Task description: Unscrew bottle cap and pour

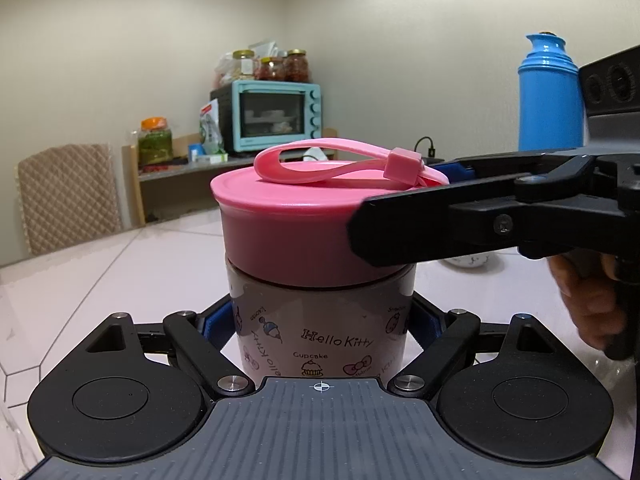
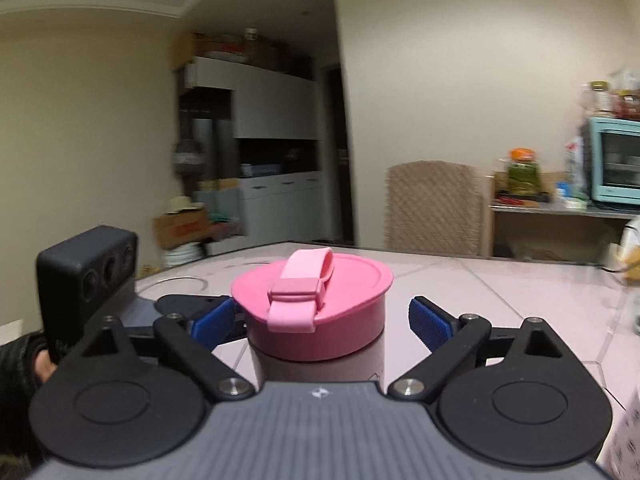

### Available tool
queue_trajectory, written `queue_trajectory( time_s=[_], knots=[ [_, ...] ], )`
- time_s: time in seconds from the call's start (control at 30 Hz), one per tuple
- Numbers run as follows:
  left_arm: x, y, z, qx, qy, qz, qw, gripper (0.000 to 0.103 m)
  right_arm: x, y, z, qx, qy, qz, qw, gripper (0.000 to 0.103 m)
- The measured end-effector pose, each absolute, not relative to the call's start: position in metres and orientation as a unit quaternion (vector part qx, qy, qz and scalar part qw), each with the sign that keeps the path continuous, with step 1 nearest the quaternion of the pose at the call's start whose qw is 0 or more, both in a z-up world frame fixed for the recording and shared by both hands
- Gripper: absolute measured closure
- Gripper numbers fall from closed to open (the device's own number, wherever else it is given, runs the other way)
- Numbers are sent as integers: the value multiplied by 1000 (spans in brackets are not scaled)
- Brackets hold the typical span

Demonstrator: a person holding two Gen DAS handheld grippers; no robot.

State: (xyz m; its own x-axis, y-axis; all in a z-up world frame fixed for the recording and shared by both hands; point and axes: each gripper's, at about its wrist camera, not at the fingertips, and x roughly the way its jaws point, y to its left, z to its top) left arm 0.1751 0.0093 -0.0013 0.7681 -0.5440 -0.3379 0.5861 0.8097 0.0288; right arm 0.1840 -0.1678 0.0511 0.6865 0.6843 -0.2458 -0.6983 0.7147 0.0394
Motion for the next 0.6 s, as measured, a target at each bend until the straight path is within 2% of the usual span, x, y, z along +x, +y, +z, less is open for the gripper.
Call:
queue_trajectory(
  time_s=[0.27,0.6],
  knots=[
    [174,9,-1,66,159,-301,938,13,165,-152,56,-12,127,299,945,8],
    [173,10,-2,66,159,-301,938,13,164,-147,40,4,134,263,955,15]
  ],
)
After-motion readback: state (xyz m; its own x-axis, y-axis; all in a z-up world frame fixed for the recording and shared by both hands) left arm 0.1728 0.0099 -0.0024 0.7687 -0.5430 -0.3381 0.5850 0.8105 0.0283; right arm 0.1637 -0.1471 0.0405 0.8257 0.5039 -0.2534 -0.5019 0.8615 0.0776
